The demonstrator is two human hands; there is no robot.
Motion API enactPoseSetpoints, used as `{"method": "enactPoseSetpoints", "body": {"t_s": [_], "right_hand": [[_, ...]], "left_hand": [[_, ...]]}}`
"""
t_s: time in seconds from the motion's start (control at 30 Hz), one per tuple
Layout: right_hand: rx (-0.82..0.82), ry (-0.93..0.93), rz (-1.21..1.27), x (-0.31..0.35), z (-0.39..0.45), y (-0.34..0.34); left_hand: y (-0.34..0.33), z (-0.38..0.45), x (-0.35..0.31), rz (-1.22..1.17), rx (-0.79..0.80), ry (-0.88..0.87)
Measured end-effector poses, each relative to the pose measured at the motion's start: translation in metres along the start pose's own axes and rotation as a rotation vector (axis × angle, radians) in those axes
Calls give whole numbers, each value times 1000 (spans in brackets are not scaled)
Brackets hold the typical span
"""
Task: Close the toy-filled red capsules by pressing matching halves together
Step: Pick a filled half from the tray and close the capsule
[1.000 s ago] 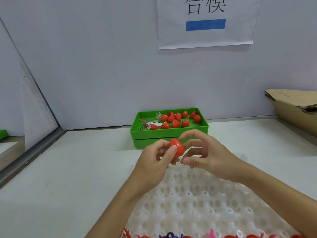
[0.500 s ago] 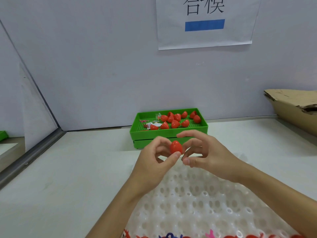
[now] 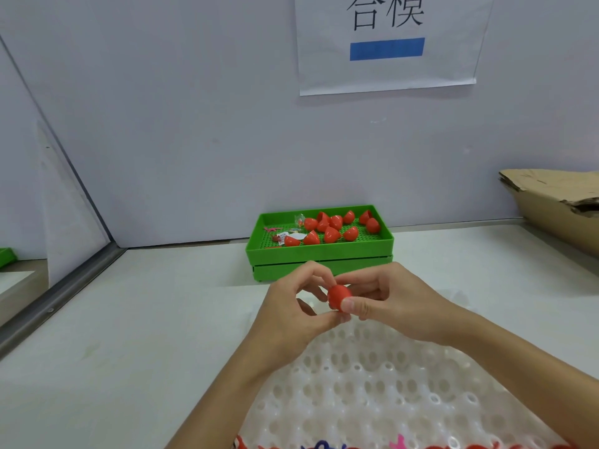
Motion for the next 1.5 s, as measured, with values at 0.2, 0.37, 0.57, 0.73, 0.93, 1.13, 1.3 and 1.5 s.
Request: {"method": "enactPoseSetpoints", "body": {"t_s": [0.2, 0.37, 0.57, 0.73, 0.93, 1.13, 1.3, 1.5], "right_hand": [[-43, 12, -58, -2, 1, 3], [-11, 42, -71, 1, 1, 0], [-70, 49, -74, -1, 0, 5], [-83, 68, -83, 5, -1, 3], [-72, 89, -98, 8, -1, 2], [-57, 57, -89, 3, -2, 3], [-56, 50, -46, 2, -1, 3], [-44, 34, -96, 3, -2, 1]], "left_hand": [[2, 0, -1, 2, -8, -4], [3, 1, -1, -44, -24, 11], [-3, 0, -2, 2, 80, 25], [-8, 0, -5, -106, 111, 13], [-8, 1, -3, -163, 98, -10], [-10, 0, -1, -154, 113, -8], [-9, 0, -2, -128, 120, -13], [-5, 2, 1, -48, 70, -9]]}}
Point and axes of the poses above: each hand's wrist, its own z-axis towards the middle knuckle, its own y-axis out of the back of the hand, x = y × z, the point moved 6 cm from there along z, towards the middle knuckle, and after that the axes turned 15 degrees about -z, right-handed, at the moved point
